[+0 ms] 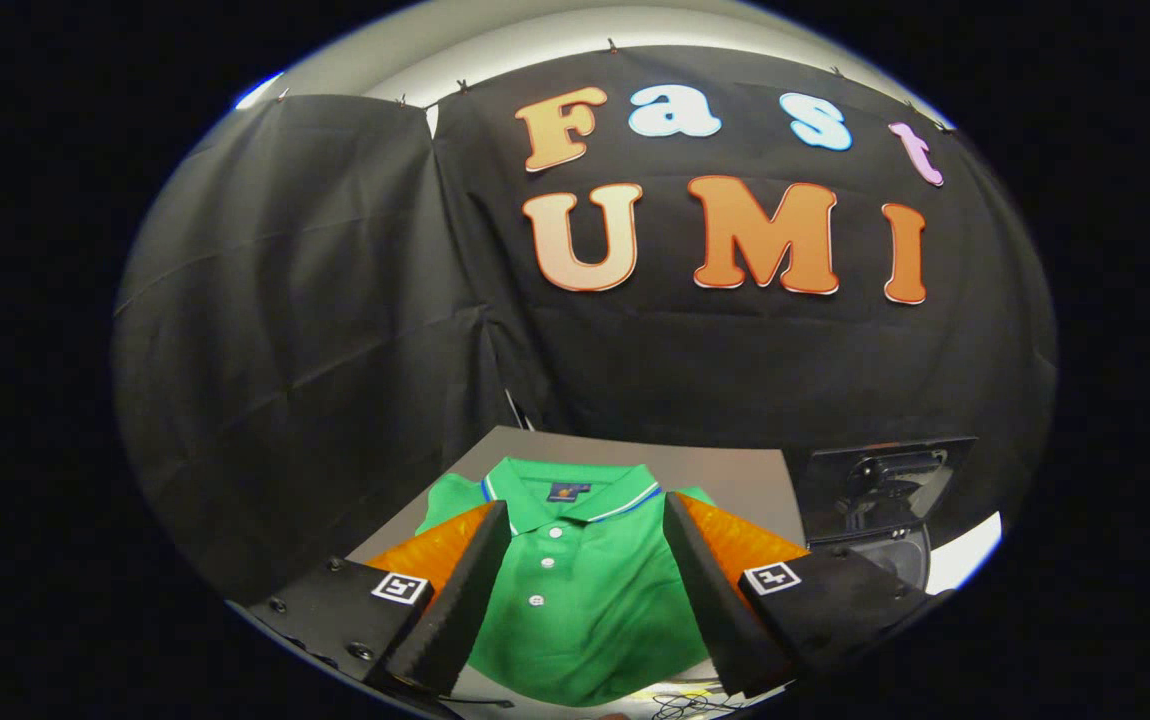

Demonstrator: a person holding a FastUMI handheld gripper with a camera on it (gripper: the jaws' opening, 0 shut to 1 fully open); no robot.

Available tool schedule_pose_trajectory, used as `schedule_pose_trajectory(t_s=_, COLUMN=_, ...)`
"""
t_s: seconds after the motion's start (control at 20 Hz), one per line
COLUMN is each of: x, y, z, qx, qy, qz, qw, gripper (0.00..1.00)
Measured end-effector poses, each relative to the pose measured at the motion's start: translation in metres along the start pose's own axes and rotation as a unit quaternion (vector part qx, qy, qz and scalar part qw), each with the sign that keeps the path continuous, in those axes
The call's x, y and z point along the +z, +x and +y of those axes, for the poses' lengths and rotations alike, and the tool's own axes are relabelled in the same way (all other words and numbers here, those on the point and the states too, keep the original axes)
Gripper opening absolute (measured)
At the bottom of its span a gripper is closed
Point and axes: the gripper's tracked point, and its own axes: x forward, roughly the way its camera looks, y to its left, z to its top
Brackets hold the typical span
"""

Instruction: Put the clothes into the washing machine and then close the washing machine lid.

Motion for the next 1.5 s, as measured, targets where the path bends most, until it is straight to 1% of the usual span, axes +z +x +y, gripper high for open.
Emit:
schedule_pose_trajectory(t_s=0.25, x=-0.031, y=0.022, z=0.02, qx=0.013, qy=0.003, qz=0.04, qw=0.999, gripper=0.99)
schedule_pose_trajectory(t_s=0.5, x=-0.064, y=0.036, z=0.019, qx=0.004, qy=-0.01, qz=0.081, qw=0.997, gripper=0.99)
schedule_pose_trajectory(t_s=0.75, x=-0.071, y=0.043, z=0.02, qx=-0.008, qy=-0.039, qz=0.085, qw=0.996, gripper=0.98)
schedule_pose_trajectory(t_s=0.95, x=-0.084, y=0.045, z=0.018, qx=-0.026, qy=-0.068, qz=0.106, qw=0.992, gripper=0.98)
schedule_pose_trajectory(t_s=1.2, x=-0.085, y=0.049, z=0.019, qx=-0.044, qy=-0.047, qz=0.104, qw=0.992, gripper=0.98)
schedule_pose_trajectory(t_s=1.25, x=-0.083, y=0.049, z=0.017, qx=-0.046, qy=-0.049, qz=0.101, qw=0.993, gripper=0.95)
schedule_pose_trajectory(t_s=1.35, x=-0.084, y=0.05, z=0.012, qx=-0.042, qy=-0.051, qz=0.098, qw=0.993, gripper=0.84)
schedule_pose_trajectory(t_s=1.45, x=-0.086, y=0.051, z=0.007, qx=-0.037, qy=-0.039, qz=0.105, qw=0.993, gripper=0.65)
schedule_pose_trajectory(t_s=1.5, x=-0.086, y=0.051, z=0.008, qx=-0.033, qy=-0.031, qz=0.108, qw=0.993, gripper=0.59)
